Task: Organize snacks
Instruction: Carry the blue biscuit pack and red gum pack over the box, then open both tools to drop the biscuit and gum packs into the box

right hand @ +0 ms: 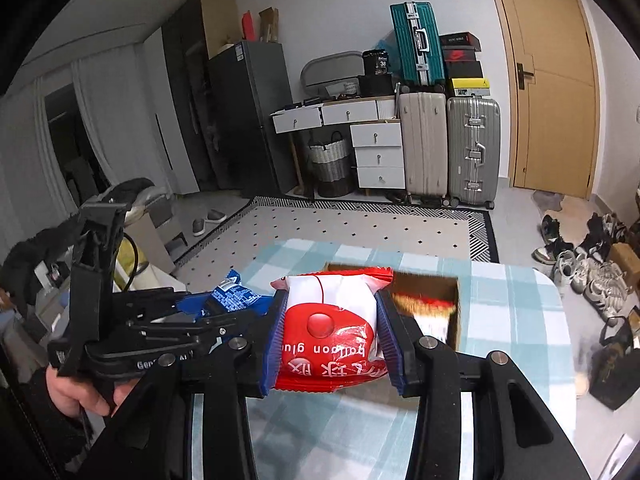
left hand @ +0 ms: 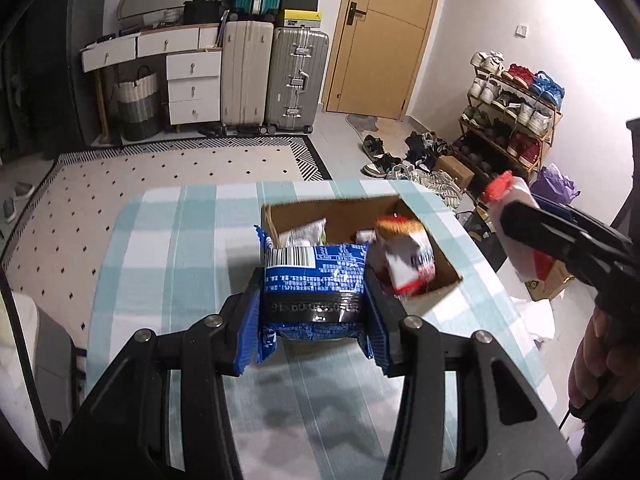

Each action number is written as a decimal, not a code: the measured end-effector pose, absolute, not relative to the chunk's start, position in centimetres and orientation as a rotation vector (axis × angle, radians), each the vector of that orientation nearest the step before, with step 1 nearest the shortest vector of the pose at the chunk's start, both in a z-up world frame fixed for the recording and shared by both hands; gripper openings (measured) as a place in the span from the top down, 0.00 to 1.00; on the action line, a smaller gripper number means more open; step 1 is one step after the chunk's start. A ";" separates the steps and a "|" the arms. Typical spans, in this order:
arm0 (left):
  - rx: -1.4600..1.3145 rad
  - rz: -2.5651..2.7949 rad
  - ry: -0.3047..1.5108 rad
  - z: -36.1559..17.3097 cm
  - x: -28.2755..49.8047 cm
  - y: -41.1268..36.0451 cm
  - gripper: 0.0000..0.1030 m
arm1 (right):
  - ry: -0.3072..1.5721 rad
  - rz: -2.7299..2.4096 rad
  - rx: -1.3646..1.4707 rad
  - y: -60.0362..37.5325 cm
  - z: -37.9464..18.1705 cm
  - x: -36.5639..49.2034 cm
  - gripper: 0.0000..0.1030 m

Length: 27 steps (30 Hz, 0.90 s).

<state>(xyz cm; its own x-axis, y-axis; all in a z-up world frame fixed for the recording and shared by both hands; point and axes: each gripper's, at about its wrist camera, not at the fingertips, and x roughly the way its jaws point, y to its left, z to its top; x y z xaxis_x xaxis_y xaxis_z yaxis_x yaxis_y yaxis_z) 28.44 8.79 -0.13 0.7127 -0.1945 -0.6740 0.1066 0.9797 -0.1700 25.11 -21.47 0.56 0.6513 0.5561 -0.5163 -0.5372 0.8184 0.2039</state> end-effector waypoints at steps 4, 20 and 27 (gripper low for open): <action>-0.095 -0.147 0.763 0.5 30.8 8.7 0.59 | 0.616 0.608 0.025 -20.7 1.2 28.0 0.59; -0.065 -0.169 0.829 -0.4 38.1 6.4 0.59 | 0.672 0.534 0.023 -18.9 -0.4 37.0 0.59; -0.072 -0.181 0.862 -2.3 40.4 6.2 0.59 | 0.718 0.542 0.021 -18.8 -2.7 40.1 0.59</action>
<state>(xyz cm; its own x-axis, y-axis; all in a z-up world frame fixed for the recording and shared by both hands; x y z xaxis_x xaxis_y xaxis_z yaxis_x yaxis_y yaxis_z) 40.43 6.23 -2.28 0.6367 -0.1872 -0.7481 0.1288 0.9823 -0.1362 40.06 -18.83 -2.74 0.6218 0.4792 -0.6194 -0.4650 0.8623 0.2004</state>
